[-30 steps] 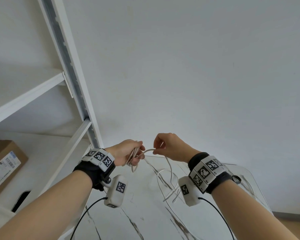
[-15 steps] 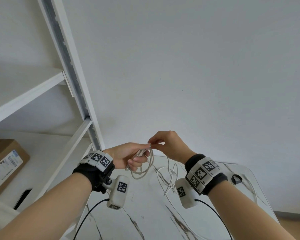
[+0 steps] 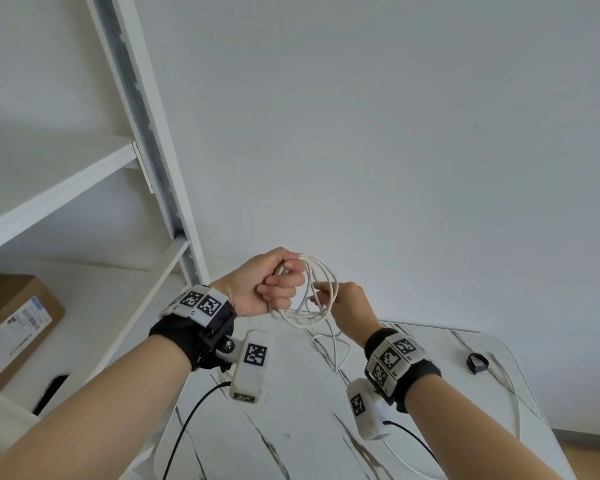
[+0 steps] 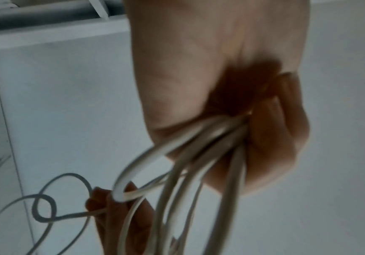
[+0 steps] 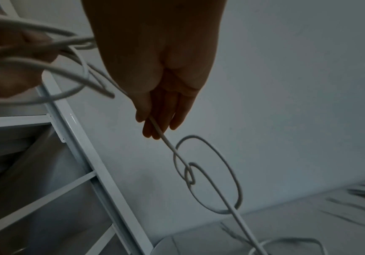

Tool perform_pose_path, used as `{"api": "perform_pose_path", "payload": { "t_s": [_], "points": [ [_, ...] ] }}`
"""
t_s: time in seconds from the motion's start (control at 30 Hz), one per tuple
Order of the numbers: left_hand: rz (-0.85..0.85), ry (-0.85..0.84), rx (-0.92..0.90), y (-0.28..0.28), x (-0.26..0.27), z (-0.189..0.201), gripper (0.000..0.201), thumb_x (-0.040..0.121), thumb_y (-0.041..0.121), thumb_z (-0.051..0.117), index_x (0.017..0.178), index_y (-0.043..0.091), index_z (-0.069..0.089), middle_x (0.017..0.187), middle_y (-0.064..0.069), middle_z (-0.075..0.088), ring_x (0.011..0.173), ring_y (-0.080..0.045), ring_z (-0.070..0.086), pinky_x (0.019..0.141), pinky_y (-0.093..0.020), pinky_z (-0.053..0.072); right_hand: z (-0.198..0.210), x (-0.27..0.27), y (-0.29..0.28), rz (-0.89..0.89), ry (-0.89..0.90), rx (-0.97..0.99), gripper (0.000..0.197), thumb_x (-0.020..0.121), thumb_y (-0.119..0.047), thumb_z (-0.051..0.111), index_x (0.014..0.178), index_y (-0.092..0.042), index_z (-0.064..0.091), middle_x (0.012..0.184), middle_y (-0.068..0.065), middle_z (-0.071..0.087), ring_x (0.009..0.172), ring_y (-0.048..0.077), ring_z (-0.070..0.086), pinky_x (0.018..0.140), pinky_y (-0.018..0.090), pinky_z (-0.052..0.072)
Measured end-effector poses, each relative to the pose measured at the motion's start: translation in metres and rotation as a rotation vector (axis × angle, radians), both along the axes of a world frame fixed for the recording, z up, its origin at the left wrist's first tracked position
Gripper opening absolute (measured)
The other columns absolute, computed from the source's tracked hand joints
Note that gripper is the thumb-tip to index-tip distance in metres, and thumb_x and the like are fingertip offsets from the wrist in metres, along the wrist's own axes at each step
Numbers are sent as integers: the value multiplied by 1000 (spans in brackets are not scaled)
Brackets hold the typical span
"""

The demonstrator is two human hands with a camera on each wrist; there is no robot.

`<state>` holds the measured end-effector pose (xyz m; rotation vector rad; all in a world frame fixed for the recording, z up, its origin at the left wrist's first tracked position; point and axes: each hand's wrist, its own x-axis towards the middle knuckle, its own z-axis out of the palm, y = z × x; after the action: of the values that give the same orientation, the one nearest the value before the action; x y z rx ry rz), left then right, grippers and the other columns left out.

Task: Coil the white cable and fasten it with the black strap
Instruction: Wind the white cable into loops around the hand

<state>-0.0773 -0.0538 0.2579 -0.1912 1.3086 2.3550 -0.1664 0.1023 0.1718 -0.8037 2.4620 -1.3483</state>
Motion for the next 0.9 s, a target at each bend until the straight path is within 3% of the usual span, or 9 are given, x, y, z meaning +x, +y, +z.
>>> {"api": "perform_pose_path", "payload": {
  "t_s": [0.13, 0.27, 0.33, 0.43, 0.57, 0.73, 0.83, 0.9],
  "points": [
    [196, 64, 153, 4, -8, 5, 38, 92, 23, 33, 56, 18, 44, 36, 8, 32, 36, -7, 9, 33, -17, 22, -9, 9, -6, 24, -27, 44, 17, 88, -7, 56, 97, 0, 69, 83, 8, 71, 76, 18, 62, 70, 26, 46],
    [369, 114, 274, 0, -16, 4, 37, 97, 23, 31, 62, 16, 43, 42, 6, 33, 30, -5, 27, 34, -17, 29, -21, 15, -8, 68, -154, 70, 18, 89, -5, 54, 102, -4, 66, 88, 11, 71, 89, 22, 68, 81, 23, 51],
    [436, 142, 296, -2, -19, 5, 36, 99, 23, 30, 65, 16, 41, 44, 6, 35, 32, -5, 32, 36, -17, 31, -26, 18, -8, 81, -161, 81, 19, 89, -4, 50, 103, -5, 63, 84, 8, 68, 85, 21, 67, 80, 26, 51],
    [536, 150, 298, -5, -22, 3, 36, 100, 25, 32, 67, 15, 40, 47, 5, 36, 35, -7, 34, 39, -18, 33, -28, 21, -7, 95, -160, 88, 17, 90, -6, 50, 105, -11, 54, 84, 5, 68, 81, 20, 66, 68, 24, 50],
    [625, 126, 295, -11, -25, -1, 35, 99, 23, 33, 67, 13, 41, 48, 3, 39, 38, -9, 37, 41, -18, 36, -26, 22, -7, 145, -149, 110, 17, 88, -5, 51, 101, -15, 58, 79, 1, 67, 73, 16, 65, 74, 27, 53],
    [694, 77, 121, -15, -28, -9, 32, 100, 22, 35, 70, 12, 39, 56, -3, 42, 44, -14, 42, 50, -23, 40, -16, 23, -6, 222, -99, 148, 29, 94, -9, 43, 113, -18, 63, 77, -2, 60, 63, -1, 54, 57, 5, 38],
    [718, 73, 10, -13, -28, -13, 29, 102, 21, 35, 75, 11, 37, 65, -8, 44, 54, -19, 46, 58, -27, 43, -10, 26, -9, 272, -54, 164, 35, 96, -9, 39, 122, -18, 60, 86, 0, 59, 77, 10, 56, 73, 15, 42],
    [752, 71, 9, -14, -29, -13, 28, 102, 21, 35, 76, 11, 37, 67, -9, 45, 58, -21, 46, 61, -29, 43, -8, 25, -12, 289, 23, 200, 37, 97, -10, 38, 128, -19, 55, 94, 1, 55, 87, 16, 52, 79, 22, 38]
  ]
}}
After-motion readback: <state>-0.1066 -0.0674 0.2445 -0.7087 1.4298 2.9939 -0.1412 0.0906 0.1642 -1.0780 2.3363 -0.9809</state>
